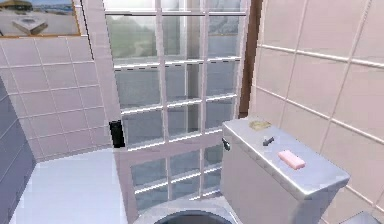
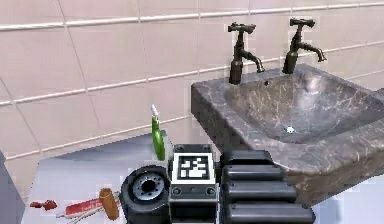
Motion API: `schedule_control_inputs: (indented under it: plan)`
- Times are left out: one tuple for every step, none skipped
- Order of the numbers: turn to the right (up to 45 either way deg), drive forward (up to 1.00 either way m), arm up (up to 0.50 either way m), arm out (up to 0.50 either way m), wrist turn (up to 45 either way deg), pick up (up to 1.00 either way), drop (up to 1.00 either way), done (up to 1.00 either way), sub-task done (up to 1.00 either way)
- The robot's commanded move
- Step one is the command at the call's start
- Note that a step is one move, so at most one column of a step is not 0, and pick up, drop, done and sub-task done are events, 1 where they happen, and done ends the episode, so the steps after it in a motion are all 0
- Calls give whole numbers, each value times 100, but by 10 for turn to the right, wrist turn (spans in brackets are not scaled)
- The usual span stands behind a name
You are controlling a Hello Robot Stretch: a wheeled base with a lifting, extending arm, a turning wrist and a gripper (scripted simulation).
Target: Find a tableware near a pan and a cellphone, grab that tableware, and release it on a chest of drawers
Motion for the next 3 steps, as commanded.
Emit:
schedule_control_inputs:
  plan:
    - [0,0,0,38,0,0,0,0,0]
    - [0,0,0,0,390,0,0,0,0]
    - [0,0,-30,0,0,0,0,0,0]
